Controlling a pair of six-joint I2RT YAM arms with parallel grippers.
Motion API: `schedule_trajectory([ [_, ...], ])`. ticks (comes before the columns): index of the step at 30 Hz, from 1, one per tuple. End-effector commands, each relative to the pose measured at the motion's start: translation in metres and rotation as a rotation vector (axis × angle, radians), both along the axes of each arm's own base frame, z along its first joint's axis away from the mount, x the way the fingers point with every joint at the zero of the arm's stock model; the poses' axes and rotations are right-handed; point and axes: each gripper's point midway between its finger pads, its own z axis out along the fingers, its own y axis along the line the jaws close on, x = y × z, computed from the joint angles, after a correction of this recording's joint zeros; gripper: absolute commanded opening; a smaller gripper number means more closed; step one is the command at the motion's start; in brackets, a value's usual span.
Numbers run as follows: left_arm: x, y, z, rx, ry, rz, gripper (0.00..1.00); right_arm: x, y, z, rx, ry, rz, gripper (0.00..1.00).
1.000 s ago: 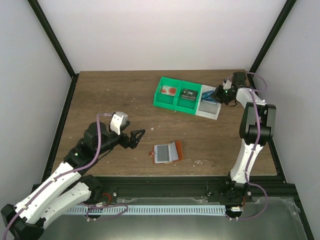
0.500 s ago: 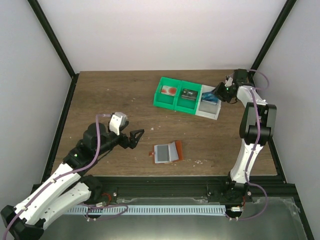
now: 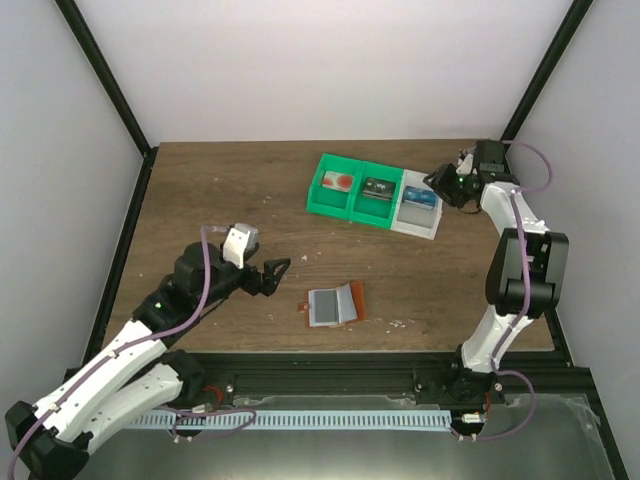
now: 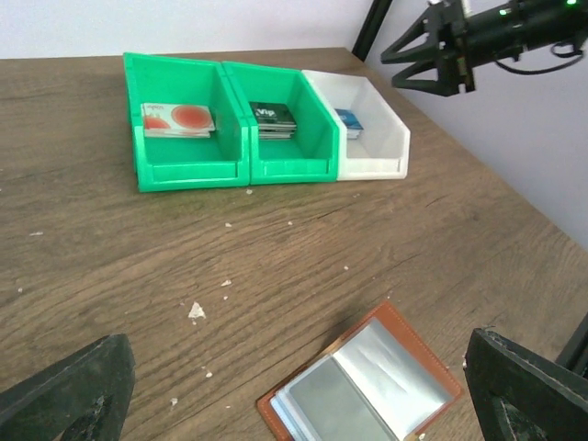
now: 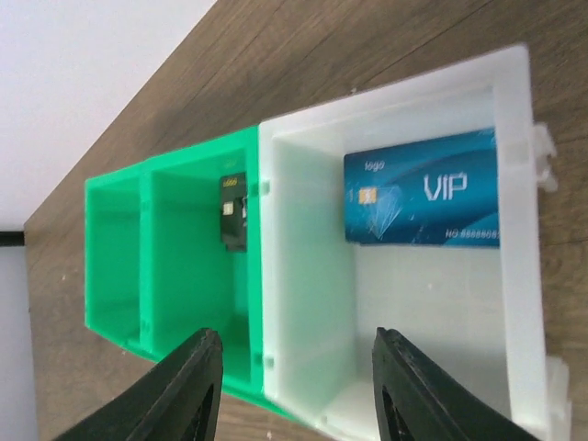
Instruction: Take the credit cards out of the card holder
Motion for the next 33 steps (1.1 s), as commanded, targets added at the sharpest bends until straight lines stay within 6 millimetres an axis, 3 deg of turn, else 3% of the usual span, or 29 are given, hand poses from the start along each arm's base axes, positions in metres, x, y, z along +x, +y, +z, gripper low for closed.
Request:
schedule_trajectory([
  [1,0.007,0.002,-0.002,0.018,0.000,0.031,1.00,-0.021,0.023,0.009,0.044,-0.023,0.036,0.47],
  [6,0.018,0.000,-0.021,0.073,0.093,0.070,1.00,-0.060,0.055,-0.005,0.017,0.015,0.090,0.47],
  [13,0.022,-0.020,-0.047,0.056,0.265,0.042,0.96,-0.114,0.097,0.005,0.054,-0.037,0.182,0.47],
  [19,0.011,-0.048,-0.060,-0.067,0.401,-0.060,0.91,-0.164,0.124,-0.017,0.069,-0.001,0.261,0.47],
  [24,-0.005,-0.070,-0.070,-0.189,0.508,-0.175,0.86,-0.198,0.148,-0.021,0.136,-0.009,0.334,0.46],
  [33,-0.024,-0.078,-0.091,-0.356,0.613,-0.234,0.84,-0.249,0.208,-0.032,0.174,0.031,0.494,0.46],
])
